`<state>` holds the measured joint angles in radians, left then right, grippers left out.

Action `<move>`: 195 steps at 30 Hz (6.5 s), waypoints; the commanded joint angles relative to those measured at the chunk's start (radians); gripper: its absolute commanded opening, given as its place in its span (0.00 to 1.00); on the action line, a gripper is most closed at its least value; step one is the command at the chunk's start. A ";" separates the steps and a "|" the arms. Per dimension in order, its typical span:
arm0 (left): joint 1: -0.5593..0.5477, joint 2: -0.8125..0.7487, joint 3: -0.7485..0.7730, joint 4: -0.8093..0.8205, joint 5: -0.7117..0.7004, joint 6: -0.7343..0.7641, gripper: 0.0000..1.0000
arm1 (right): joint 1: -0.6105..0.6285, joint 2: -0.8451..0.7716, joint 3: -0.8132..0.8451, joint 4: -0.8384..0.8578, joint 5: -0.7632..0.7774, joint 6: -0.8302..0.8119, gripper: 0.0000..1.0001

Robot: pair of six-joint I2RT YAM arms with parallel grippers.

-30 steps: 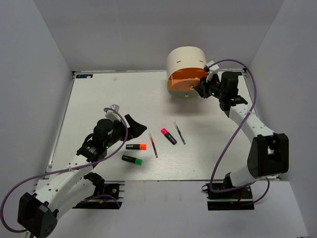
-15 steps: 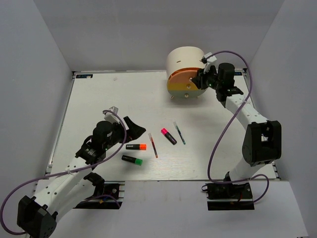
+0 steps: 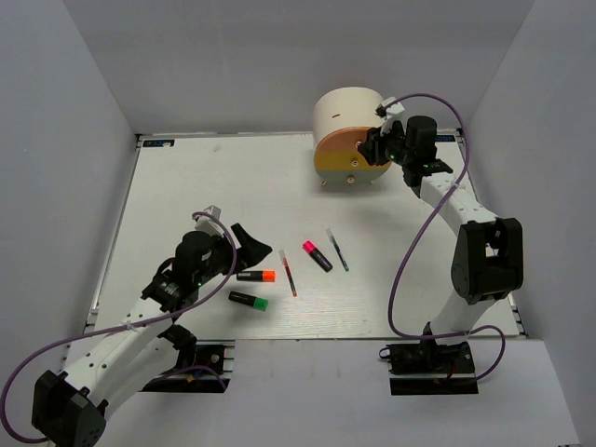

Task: Sort the stationery into containers
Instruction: Close the drawer in the storage box, then open the drawer in the storage box, then pick up the pen from the center of the board, then place the pen in the drawer.

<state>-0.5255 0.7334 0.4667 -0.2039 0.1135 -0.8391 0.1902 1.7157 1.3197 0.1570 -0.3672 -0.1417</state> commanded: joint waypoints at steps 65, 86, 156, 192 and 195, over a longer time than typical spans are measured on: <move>-0.001 0.035 -0.002 -0.055 -0.078 -0.035 1.00 | -0.005 0.139 -0.036 0.033 0.122 0.924 0.22; -0.010 0.090 -0.030 -0.055 -0.069 -0.095 1.00 | -0.023 -0.074 -0.293 0.022 0.050 0.895 0.26; -0.019 0.753 0.644 -0.298 -0.094 -0.268 0.04 | -0.080 -0.584 -0.606 -0.186 -0.349 0.146 0.68; -0.133 1.117 1.027 0.636 -0.141 -0.046 0.00 | -0.127 -0.780 -0.748 -0.155 -0.205 0.145 0.12; -0.142 1.127 1.009 0.704 -0.155 0.064 0.00 | -0.133 -0.781 -0.751 -0.155 -0.203 0.146 0.12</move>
<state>-0.6559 1.8778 1.4532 0.3927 0.0021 -0.9276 0.0658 0.9524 0.5743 -0.0105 -0.5766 0.0181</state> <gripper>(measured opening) 0.396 0.113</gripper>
